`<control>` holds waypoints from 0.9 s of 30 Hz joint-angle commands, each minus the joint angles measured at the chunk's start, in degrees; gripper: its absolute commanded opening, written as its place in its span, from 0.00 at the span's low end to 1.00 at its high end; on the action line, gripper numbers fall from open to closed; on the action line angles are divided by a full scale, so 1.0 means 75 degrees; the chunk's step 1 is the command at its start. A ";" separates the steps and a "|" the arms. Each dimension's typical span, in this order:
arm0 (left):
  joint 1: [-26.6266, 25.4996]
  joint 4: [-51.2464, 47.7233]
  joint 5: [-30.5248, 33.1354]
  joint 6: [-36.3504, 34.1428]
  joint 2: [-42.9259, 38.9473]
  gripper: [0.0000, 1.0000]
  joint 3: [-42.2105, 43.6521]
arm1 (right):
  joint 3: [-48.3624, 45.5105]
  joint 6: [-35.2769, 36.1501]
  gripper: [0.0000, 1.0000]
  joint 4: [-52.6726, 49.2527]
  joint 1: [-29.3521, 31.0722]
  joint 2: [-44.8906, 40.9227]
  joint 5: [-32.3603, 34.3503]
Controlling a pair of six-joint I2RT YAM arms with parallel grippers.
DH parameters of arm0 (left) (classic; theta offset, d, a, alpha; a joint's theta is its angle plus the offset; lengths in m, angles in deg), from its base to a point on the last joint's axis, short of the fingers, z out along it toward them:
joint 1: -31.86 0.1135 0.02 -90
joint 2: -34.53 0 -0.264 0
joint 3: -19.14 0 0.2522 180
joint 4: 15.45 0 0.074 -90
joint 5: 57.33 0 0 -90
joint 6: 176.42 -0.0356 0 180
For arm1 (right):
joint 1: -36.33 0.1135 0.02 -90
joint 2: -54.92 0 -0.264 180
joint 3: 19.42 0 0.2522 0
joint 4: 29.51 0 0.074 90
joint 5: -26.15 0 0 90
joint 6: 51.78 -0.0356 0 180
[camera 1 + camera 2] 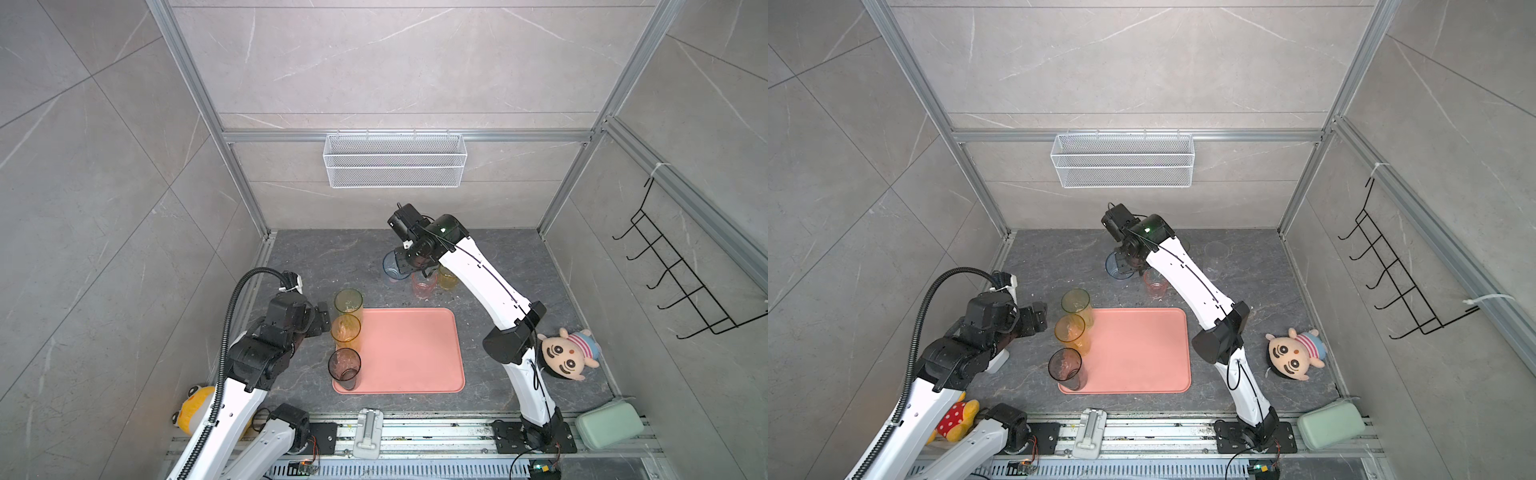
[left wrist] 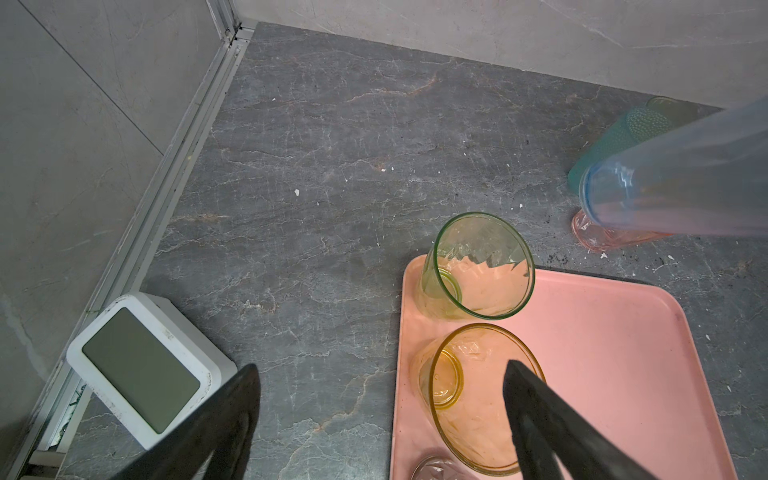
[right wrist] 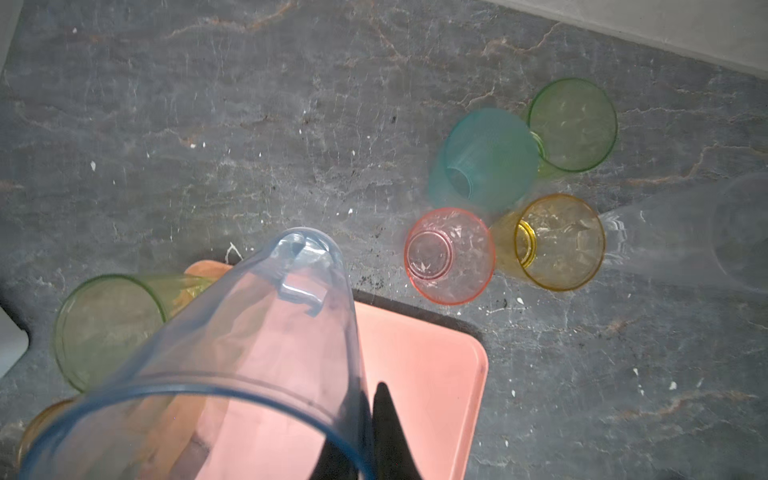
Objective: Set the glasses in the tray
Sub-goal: 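Lift the light blue cup with the right gripper and carry it toward the tray, then lower the light blue cup onto the tray beside the green cup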
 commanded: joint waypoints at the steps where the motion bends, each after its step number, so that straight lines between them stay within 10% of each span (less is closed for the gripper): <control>1: -0.0014 0.0045 0.0167 0.0042 -0.0066 0.91 0.0000 | -0.0449 -0.0122 0.00 -0.0255 0.0192 -0.0438 0.0398; 27: -0.0014 0.0059 0.0187 0.0053 0.0026 0.91 0.0015 | -0.5079 -0.0637 0.00 0.2116 0.0468 -0.1716 -0.0319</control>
